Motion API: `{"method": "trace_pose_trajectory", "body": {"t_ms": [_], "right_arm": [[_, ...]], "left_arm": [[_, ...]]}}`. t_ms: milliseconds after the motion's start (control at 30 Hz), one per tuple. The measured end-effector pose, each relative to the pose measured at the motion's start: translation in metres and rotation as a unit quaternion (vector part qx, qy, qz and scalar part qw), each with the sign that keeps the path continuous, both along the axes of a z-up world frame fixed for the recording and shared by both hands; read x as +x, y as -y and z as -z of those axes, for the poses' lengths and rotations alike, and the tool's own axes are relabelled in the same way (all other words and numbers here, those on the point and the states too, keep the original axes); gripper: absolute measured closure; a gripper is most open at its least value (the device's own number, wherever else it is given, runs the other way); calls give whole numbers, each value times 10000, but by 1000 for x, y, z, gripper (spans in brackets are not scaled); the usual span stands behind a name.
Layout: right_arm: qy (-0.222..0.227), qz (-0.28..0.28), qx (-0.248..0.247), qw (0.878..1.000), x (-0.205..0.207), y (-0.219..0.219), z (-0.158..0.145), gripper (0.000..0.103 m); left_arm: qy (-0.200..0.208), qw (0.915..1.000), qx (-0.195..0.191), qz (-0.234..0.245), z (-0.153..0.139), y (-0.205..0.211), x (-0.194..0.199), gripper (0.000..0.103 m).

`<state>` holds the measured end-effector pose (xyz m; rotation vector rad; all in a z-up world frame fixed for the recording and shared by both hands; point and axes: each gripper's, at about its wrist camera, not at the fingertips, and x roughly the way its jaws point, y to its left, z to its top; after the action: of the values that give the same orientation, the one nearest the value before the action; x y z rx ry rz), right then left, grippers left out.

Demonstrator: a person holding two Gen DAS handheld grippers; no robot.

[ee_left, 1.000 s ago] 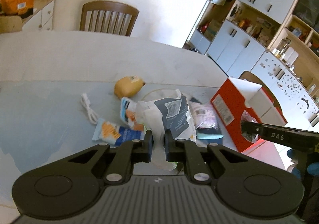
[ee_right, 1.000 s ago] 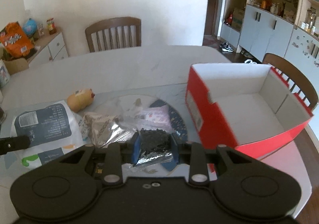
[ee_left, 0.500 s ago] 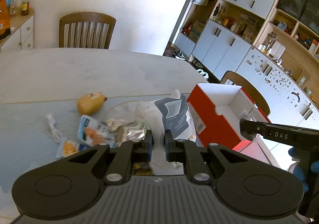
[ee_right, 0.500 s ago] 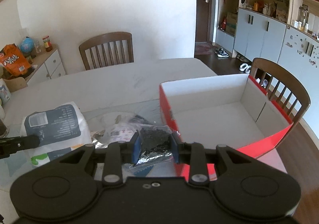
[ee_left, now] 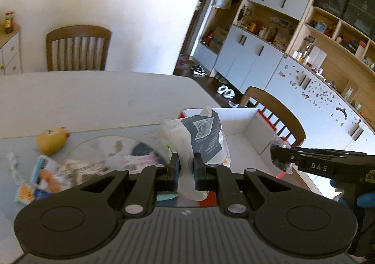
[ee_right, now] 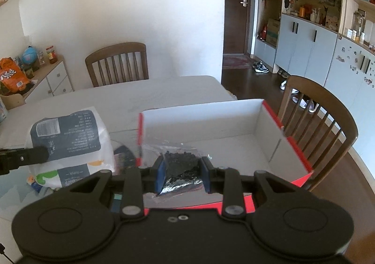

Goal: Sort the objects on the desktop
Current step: 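Carry both held packets over the red shoebox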

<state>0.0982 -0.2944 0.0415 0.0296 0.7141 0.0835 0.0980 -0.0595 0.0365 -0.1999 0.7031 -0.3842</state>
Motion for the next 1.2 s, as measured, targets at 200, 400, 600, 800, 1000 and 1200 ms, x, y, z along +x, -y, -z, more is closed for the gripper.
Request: {"method": "trace_pose_trajectory", "body": {"t_ms": [200, 400, 600, 800, 1000, 1200], "right_arm": [[-1, -34, -42, 10000, 6, 29, 3, 73], [-60, -105, -124, 9999, 17, 47, 13, 73], [-146, -167, -252, 9994, 31, 58, 27, 73], [-268, -265, -365, 9986, 47, 67, 43, 73], [-269, -437, -559, 9971, 61, 77, 61, 73], [-481, -581, -692, 9947, 75, 84, 76, 73]], "left_arm": [[14, 9998, 50, 175, -3, 43, 13, 92], [-74, 9994, 142, 320, 1, 78, 31, 92], [-164, 9984, 351, 411, 12, 105, 46, 92], [-334, 9967, 585, 452, 27, 126, 67, 92], [-464, 9931, 852, 652, 43, 150, 89, 92], [-716, 9886, 1063, 793, 59, 168, 114, 92]]}}
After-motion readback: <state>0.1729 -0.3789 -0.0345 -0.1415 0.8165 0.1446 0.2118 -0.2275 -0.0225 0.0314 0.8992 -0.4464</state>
